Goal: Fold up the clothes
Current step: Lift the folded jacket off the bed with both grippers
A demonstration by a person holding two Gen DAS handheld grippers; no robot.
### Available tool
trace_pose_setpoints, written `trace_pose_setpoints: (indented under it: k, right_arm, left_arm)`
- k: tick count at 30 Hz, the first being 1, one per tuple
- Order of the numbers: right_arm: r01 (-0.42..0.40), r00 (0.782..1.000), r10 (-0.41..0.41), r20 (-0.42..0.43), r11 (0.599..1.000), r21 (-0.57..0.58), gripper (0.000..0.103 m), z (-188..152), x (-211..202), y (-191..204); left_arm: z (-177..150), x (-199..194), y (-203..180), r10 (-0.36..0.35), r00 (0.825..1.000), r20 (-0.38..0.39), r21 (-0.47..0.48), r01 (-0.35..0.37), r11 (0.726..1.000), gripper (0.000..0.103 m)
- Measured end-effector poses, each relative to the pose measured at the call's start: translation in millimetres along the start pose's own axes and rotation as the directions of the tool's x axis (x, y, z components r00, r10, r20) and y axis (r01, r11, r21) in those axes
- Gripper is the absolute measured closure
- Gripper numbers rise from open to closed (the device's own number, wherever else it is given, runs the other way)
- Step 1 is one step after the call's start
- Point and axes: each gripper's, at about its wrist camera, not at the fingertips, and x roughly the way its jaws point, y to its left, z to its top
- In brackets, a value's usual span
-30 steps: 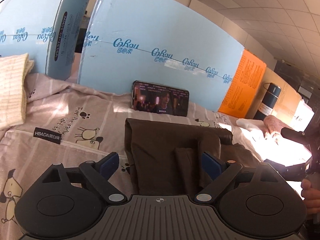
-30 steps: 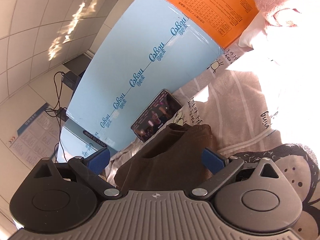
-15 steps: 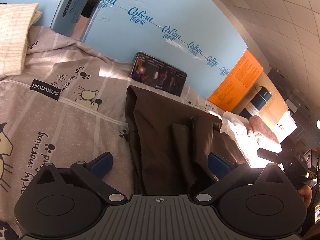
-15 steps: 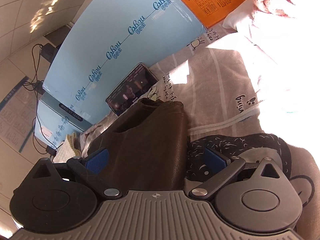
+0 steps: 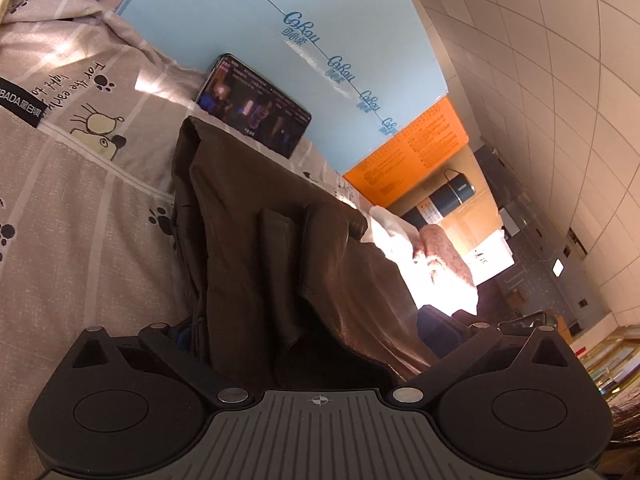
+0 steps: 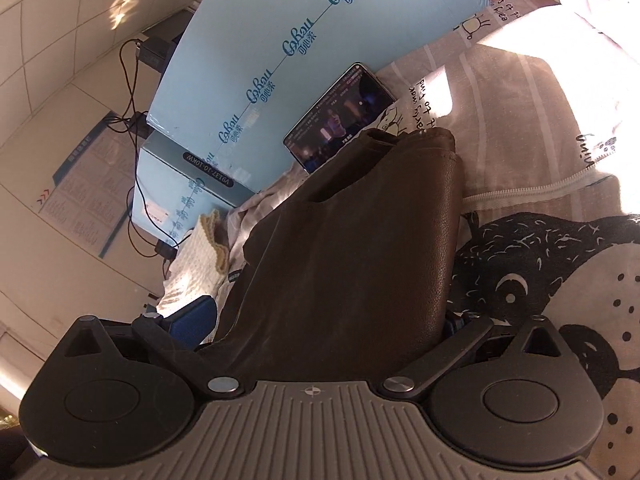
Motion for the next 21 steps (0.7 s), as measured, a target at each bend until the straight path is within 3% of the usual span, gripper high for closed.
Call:
trace_pose_setpoints:
  k: [4,7,8,11,14,17,19,21]
  right_arm:
    - [-0.039,0.999,0.038,0.032,0.998,0.046,0.003,0,-3,-3]
    - [-0.016,0.999,0.013,0.053,0.999,0.043,0.016,0,-3,-2]
    - [-0.006,0.999,0.004,0.053,0.999,0.040,0.022,0,-3,-2]
    - [-0.023,0.998,0.021,0.065,0.999,0.036,0.027,0,-2,-5]
    - [-0.050,0.995,0.047,0.088,0.998,0.032,0.033,0,-2,-7]
    - [-0.045,0.993,0.042,0.107,0.999,0.019,0.044,1,0,-7]
    - [-0.021,0.993,0.019,0.117,1.000,0.012,0.046,0,2,-7]
    - [-0.011,0.992,0.010,0.127,1.000,0.006,0.052,0,2,-7]
  left_arm:
    - [1,0,5,-0.046,0.998,0.033,-0.045,0.047,0.998,0.001]
    - [0,3,0,-0.035,0.999,0.036,-0.004,0.035,0.999,0.001]
    - [0,2,1,-0.049,0.998,0.039,-0.007,0.050,0.999,0.000]
    - [2,-3,9,-0.154,0.986,0.071,-0.062,0.158,0.985,0.001]
    - [0,-2,3,-0.093,0.993,0.069,-0.011,0.094,0.996,0.005]
    - [-6,5,-10,0.064,0.996,0.058,0.113,-0.071,0.991,0.031]
    - [-10,8,-17,0.141,0.987,0.073,0.184,-0.153,0.971,0.058]
    - [-12,7,-20,0.160,0.983,0.091,0.213,-0.176,0.961,0.059]
